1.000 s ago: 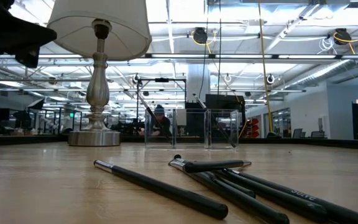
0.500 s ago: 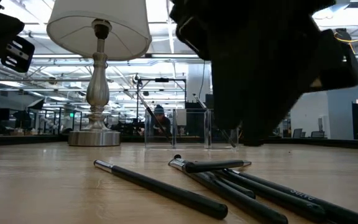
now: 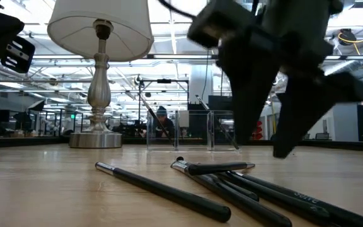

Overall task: Sort items
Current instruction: Put the eyeshadow brush into the transparent organizer

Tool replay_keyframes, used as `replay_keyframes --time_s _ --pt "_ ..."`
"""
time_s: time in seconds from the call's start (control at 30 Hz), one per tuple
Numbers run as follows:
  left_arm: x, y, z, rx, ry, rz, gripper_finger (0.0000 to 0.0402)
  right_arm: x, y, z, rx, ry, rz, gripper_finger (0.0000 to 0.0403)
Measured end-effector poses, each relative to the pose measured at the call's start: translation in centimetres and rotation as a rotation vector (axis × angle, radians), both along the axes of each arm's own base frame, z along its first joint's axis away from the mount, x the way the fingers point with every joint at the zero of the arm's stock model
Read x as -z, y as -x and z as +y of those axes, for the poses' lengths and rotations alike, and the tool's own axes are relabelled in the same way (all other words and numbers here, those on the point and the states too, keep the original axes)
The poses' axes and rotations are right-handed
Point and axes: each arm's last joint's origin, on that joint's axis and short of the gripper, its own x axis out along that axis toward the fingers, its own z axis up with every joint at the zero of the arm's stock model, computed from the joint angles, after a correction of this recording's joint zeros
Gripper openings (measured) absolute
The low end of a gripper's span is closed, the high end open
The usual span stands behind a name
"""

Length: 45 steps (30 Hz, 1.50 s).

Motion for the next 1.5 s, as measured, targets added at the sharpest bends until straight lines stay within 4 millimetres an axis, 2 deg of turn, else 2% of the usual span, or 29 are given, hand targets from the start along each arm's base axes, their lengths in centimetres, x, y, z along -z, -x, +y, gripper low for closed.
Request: replay_keyframes --time_s 0.1,0.3,0.57,1.0,1.33,1.5 --pt "0.0 0.0 0.0 0.0 -0.001 -0.001 0.0026 0.2 -0.6 -0.6 0.019 -0.037 -0.057 0.0205" --pt "0.0 0.0 0.0 0.0 0.004 0.001 0.0026 1.2 -1.1 -1.9 0.017 -0.061 -0.036 0.0202" --pt "0.0 0.0 0.0 0.001 0.015 0.005 0.0026 2.4 -0.4 -2.7 -0.001 -0.041 0.003 0.0185" --pt "-0.1 0.0 0.0 0.0 0.023 -0.006 0.0026 5.8 2.1 -4.3 -0.084 -0.008 0.117 0.0092" --pt "-0.1 0.0 0.0 0.0 0.013 -0.008 0.0026 5.9 1.7 -5.8 -0.176 0.01 0.106 0.0012" --pt "-0.1 0.0 0.0 0.0 0.012 -0.008 0.0026 5.9 1.6 -6.1 -0.223 0.037 0.099 0.0005"
